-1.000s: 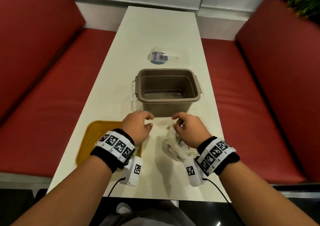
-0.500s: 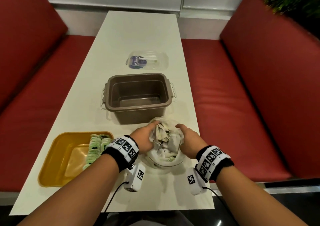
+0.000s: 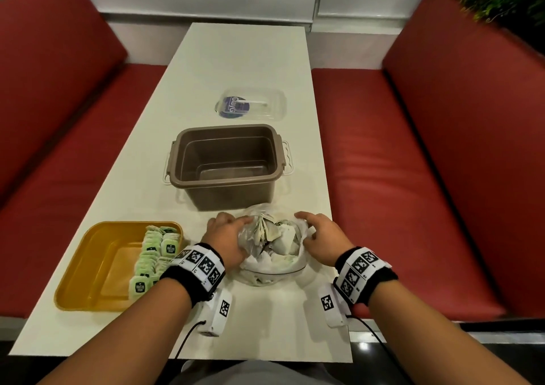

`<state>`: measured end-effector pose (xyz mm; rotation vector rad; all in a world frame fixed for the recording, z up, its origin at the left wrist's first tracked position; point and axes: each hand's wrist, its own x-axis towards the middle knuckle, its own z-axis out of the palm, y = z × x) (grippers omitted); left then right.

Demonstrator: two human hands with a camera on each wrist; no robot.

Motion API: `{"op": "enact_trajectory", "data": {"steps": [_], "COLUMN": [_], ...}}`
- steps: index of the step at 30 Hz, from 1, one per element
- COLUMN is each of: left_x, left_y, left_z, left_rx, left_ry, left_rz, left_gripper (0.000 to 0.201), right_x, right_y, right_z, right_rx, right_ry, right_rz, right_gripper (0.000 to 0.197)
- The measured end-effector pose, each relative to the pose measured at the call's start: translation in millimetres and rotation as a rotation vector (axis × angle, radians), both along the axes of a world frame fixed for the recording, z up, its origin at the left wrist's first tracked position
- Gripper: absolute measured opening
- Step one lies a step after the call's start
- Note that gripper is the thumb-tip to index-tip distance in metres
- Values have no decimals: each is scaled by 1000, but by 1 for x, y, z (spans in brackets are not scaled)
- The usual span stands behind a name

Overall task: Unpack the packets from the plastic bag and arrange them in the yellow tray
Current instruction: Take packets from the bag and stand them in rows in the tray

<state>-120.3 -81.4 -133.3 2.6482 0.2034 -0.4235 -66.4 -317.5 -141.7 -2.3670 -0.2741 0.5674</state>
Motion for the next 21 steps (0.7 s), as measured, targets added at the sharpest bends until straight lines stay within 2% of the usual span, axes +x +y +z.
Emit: {"op": "enact_trajectory", "data": {"steps": [2,3,5,7,10,12,15,17,19,21], "left_x": [1,1,2,-1,-8,-12,-8,1,10,20], "left_y": [0,-1,-5,-11,-14,-14,-18,-26,-38,-51], "left_z": [9,15,23,26,15,7,9,18,26,28], "left_rx": [43,12,-88,-107,-68,-36,33,18,-39,-50], "left_ry": [-138,-208,-253,-120,99,141,147,40,-105,-155], "left_rz": [-10,-15,-43,-86,-77,-83,-107,-78,-49,-88], "left_gripper": [64,58,46,51,80,91,93,80,50,27], "right_x": [-2,-4,-8,-12,-17,-19,-19,-18,-17,-18], "right_y": [-3,-5,-6,-3,3,6,6,5,5,5], "right_z": [5,7,7,10,13,13,11,10,9,10], "right_rx": [-16,-21,-37,-58,-78,-88,-89,-86,-72,-56], "right_ry": [0,13,53,90,116,103,94,97,99,106], "right_rz": [29,48,97,144,176,178,176,175,177,176], "right_gripper": [61,68,96,118,129,130,132,134,134,131]}}
